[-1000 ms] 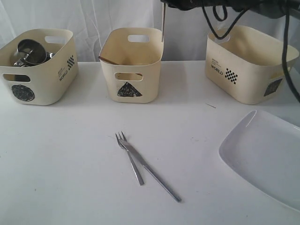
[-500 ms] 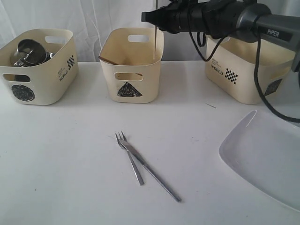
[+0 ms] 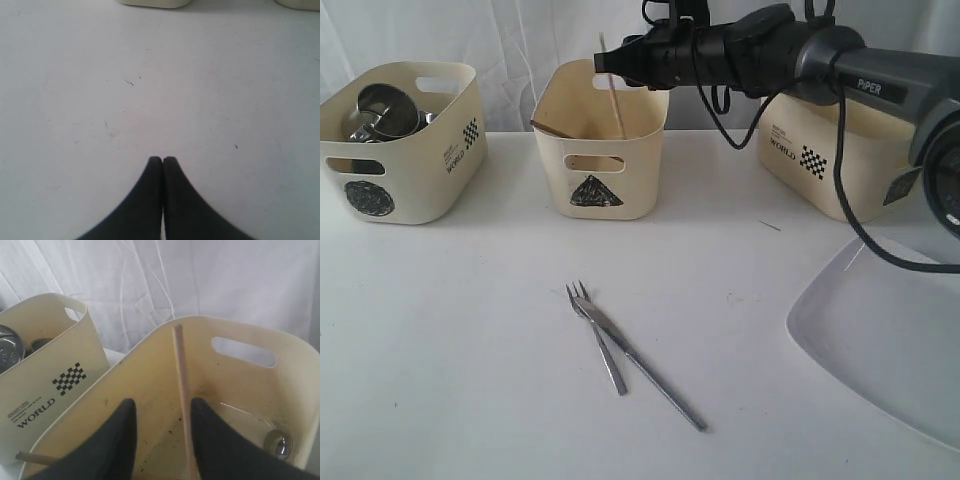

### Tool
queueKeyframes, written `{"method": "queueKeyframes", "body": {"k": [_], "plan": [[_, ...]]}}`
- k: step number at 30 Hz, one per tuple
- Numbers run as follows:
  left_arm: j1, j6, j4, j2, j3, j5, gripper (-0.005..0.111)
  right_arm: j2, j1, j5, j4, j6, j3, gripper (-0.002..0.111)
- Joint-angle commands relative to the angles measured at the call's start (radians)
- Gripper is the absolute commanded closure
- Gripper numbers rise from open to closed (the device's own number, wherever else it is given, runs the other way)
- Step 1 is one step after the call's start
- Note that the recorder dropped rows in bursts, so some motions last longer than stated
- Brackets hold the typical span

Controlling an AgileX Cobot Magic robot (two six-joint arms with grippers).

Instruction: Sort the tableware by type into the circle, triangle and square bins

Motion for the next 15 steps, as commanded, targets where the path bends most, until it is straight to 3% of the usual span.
{"method": "queueKeyframes", "body": {"k": [1, 6, 12, 15], "plan": [[-0.004, 0.0, -0.01, -0.004, 0.008, 0.028, 0.106, -0.001, -0.001, 0.059, -0.007, -0.012, -0.006, 0.067], [-0.004, 0.0, -0.01, -0.004, 0.008, 0.028, 0.106, -0.038, -0.001, 0.268, -0.121, 0.082, -0.006, 0.07], [-0.004, 0.0, -0.01, -0.004, 0.008, 0.028, 0.106, -0.118, -0.001, 0.413, -0.574, 0.41, -0.006, 0.099], [-0.004, 0.0, -0.01, -0.004, 0.008, 0.028, 0.106, -0.164, -0.001, 0.461, -0.756, 0.602, -0.006, 0.106]]}}
